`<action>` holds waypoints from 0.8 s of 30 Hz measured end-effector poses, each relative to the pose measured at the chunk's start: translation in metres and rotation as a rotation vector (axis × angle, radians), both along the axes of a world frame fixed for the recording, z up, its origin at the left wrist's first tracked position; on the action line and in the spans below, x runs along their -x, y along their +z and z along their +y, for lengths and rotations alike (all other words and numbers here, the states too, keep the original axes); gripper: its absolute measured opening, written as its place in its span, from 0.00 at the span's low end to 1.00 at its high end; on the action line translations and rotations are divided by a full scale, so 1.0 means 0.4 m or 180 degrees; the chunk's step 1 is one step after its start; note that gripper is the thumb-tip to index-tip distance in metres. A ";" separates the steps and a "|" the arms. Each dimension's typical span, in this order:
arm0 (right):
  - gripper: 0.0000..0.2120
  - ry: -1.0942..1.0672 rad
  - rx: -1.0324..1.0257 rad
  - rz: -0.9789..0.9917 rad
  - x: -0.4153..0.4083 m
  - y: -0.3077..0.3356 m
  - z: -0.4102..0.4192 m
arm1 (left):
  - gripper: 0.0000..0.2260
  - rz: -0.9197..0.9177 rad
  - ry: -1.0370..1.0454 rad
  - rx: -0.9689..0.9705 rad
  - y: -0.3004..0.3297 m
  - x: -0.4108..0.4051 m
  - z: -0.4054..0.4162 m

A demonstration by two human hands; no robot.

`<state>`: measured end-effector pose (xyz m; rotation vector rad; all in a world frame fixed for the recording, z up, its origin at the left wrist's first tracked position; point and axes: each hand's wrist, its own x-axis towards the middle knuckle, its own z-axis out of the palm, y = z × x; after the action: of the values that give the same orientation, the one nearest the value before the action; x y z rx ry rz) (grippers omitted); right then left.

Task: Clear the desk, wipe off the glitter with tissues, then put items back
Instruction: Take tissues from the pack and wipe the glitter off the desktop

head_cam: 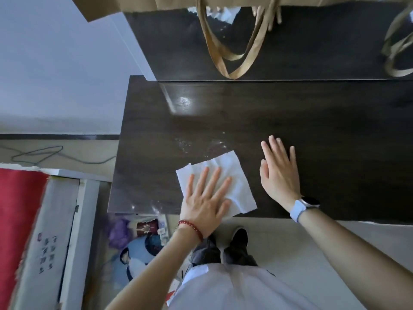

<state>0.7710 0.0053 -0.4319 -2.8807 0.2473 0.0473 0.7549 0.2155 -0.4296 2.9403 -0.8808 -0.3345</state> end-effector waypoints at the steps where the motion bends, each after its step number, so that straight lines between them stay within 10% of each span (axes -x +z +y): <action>1: 0.25 0.0027 0.0017 -0.0015 0.004 -0.003 -0.004 | 0.24 -0.0056 0.0035 -0.0047 -0.006 -0.010 0.025; 8: 0.25 -0.0045 0.0027 -0.0186 0.001 -0.002 0.006 | 0.28 0.0167 0.2931 0.0119 0.015 -0.047 0.190; 16: 0.26 -0.0020 -0.0110 -0.0227 0.002 -0.006 -0.006 | 0.24 0.0083 0.0706 0.0087 0.007 0.049 -0.084; 24: 0.26 -0.0094 -0.0179 -0.0412 0.000 -0.008 0.000 | 0.25 0.0339 0.2974 0.0008 0.017 -0.011 0.196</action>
<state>0.7710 0.0052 -0.4350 -2.8096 0.2594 -0.1348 0.7591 0.2939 -0.4227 2.8909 0.5225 -0.3955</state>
